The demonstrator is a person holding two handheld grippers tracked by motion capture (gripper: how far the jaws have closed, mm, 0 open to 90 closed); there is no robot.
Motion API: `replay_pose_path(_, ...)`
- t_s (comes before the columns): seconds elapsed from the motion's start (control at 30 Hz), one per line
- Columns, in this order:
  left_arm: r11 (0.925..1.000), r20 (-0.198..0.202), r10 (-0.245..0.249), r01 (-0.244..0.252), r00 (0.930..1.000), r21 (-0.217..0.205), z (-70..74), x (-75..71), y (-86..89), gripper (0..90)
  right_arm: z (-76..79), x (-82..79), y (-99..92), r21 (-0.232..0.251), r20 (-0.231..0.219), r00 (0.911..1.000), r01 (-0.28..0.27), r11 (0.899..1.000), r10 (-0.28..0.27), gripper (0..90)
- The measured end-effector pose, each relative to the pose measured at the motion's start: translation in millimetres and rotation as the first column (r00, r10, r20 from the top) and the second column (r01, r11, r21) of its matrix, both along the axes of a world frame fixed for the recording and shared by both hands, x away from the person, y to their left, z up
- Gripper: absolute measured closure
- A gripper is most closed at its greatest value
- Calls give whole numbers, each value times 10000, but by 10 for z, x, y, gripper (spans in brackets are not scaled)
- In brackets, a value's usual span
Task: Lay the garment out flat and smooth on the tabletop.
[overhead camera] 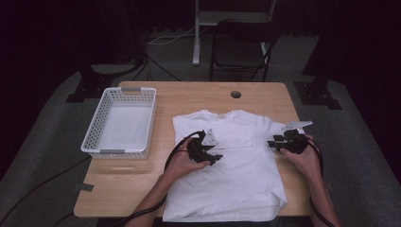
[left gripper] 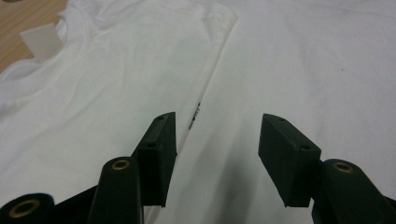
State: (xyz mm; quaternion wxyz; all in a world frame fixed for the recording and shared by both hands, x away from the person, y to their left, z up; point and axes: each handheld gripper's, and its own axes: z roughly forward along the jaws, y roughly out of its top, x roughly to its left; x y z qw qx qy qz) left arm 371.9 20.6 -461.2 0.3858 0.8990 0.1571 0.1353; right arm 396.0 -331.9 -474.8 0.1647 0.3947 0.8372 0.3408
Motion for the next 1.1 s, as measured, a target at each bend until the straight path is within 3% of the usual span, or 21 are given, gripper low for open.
replay_pose_path(0.23,9996,25,-141,140,9999,226,13,78,-199,476,-40,-36,7,131,-2,10000,-12,9999,12,555)
replay_pose_path(0.77,9998,28,-187,187,9998,80,10,229,-573,483,-72,-141,41,219,112,9998,-182,9996,179,526)
replay_pose_path(1.1,9997,-252,-200,204,9995,138,-28,321,-767,511,-91,-178,16,390,223,9996,-155,9991,147,527)
